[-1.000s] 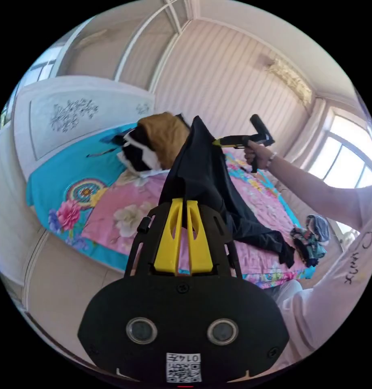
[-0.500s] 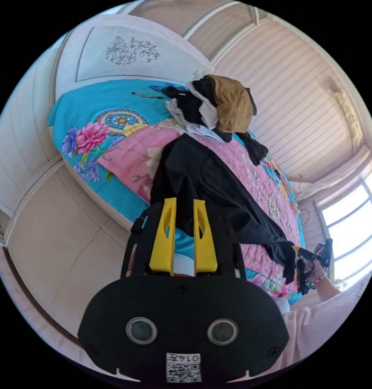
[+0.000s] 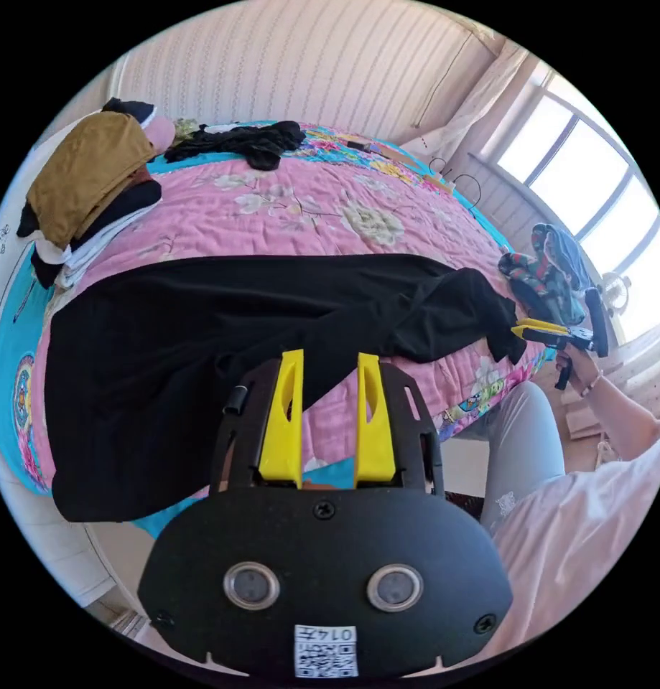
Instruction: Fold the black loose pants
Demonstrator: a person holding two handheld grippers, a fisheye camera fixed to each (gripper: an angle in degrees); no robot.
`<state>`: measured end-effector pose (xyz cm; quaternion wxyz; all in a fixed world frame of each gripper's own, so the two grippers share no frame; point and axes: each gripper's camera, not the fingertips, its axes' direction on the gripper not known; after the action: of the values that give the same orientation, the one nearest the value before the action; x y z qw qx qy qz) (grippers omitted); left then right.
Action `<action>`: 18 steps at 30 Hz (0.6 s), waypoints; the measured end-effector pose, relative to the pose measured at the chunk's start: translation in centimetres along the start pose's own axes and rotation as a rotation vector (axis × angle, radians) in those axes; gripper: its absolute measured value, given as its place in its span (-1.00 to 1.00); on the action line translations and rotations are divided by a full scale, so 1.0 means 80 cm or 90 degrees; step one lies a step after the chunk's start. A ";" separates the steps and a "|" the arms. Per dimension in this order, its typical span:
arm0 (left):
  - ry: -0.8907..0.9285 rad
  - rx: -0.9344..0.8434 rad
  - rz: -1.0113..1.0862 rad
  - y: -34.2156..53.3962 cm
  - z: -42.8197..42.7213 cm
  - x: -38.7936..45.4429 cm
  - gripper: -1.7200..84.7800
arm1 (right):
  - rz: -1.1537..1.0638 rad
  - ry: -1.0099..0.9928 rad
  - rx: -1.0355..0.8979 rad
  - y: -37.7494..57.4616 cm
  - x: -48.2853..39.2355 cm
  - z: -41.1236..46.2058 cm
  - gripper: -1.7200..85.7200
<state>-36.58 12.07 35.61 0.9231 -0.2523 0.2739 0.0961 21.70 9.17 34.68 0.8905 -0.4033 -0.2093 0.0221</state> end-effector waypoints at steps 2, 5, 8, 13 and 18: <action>-0.021 -0.078 0.006 -0.026 0.039 0.003 -0.76 | -0.010 -0.001 -0.032 0.006 -0.009 0.020 -0.75; 0.016 -0.130 -0.009 -0.047 0.062 -0.006 -0.82 | -0.009 -0.009 -0.010 0.021 0.001 0.009 -0.87; 0.073 -0.109 -0.028 -0.057 0.046 -0.011 -0.96 | -0.035 0.013 0.033 0.045 0.027 -0.025 -0.91; 0.131 -0.125 0.066 -0.044 0.018 0.010 -0.98 | -0.053 0.028 0.017 0.092 0.084 -0.064 -0.92; 0.129 -0.188 0.073 -0.038 0.036 0.019 -0.97 | -0.010 0.000 -0.087 0.123 0.132 -0.040 -0.84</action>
<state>-33.07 11.02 38.11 0.8367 -0.3778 0.3619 0.1619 33.86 15.75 29.43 0.8611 -0.4612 -0.2138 0.0009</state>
